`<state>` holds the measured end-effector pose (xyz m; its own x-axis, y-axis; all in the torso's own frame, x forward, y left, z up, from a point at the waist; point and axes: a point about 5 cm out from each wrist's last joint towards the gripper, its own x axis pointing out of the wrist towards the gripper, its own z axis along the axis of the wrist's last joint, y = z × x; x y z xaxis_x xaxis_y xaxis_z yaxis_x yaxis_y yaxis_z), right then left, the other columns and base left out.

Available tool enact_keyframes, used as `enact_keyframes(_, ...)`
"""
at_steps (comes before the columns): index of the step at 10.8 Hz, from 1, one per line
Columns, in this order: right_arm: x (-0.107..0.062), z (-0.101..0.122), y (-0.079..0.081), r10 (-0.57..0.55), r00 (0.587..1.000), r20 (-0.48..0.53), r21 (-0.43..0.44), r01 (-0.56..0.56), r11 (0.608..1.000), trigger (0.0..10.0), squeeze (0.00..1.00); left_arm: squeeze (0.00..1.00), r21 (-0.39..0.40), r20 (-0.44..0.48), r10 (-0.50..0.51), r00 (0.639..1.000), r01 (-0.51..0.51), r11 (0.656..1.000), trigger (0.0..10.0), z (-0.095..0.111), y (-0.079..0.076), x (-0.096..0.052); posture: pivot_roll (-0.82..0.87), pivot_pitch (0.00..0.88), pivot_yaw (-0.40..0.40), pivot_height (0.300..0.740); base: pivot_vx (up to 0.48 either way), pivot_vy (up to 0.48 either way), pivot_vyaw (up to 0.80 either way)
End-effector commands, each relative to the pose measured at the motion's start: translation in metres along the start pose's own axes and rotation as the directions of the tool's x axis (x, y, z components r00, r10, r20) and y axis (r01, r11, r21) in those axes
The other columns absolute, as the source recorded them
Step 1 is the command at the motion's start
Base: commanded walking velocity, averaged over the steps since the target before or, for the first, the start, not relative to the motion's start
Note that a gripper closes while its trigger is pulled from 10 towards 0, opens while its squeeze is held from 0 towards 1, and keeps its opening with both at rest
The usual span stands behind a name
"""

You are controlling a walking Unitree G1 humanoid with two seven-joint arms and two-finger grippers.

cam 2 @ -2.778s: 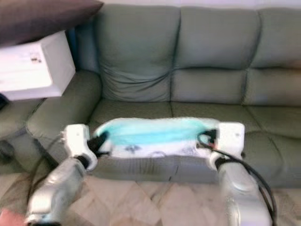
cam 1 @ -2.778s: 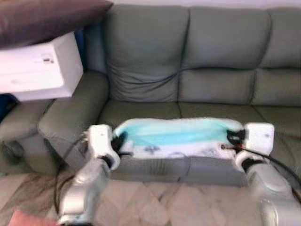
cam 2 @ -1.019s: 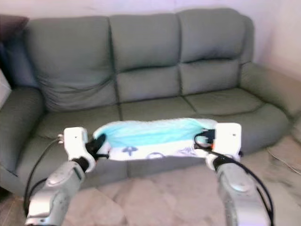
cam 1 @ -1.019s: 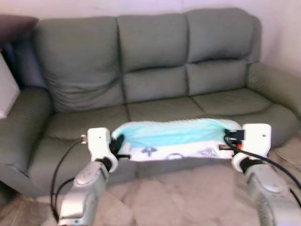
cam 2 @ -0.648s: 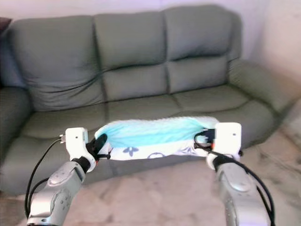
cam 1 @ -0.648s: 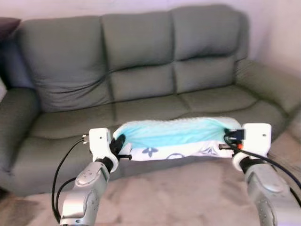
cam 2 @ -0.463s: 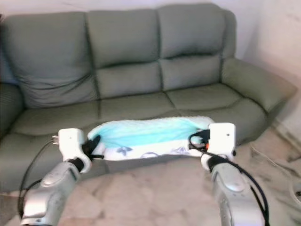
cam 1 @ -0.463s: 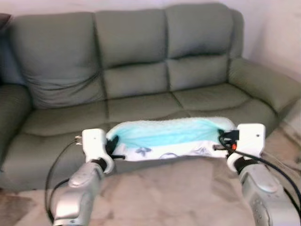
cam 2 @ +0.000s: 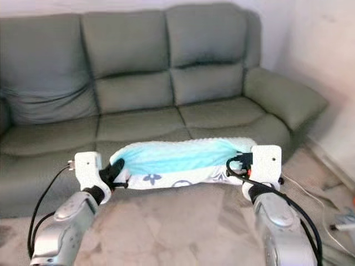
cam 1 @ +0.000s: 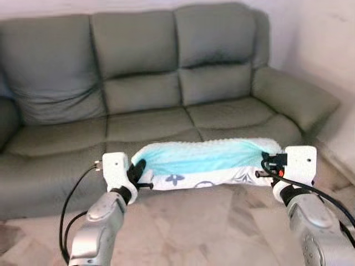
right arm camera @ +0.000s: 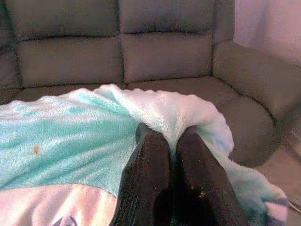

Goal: Move the pillow to the sofa

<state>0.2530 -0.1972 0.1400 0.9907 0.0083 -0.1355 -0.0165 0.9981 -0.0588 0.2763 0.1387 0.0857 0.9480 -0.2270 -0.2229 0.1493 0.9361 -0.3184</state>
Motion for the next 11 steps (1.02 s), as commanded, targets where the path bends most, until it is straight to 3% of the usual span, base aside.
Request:
enact_keyframes(1, 0.0, 0.0098, 0.0024, 0.015, 0.999, 0.047, -0.008, -0.015, 1.0, 10.0, 0.0, 0.0, 0.0, 0.049, 0.038, 0.998, -0.038, 0.999, 10.0, 0.0094, 0.0116, -0.0026, -0.23, 0.0, 0.021, 0.74, 0.352, 0.0, 0.0)
enact_keyframes(11, -0.001, 0.0135, 0.0041, 0.037, 0.997, 0.065, -0.027, -0.035, 0.999, 10.0, 0.0, 0.0, -0.031, 0.055, 0.038, 0.998, -0.037, 0.999, 10.0, 0.0083, 0.0112, -0.003, -0.23, 0.005, 0.015, 0.74, 0.474, 0.0, 0.0)
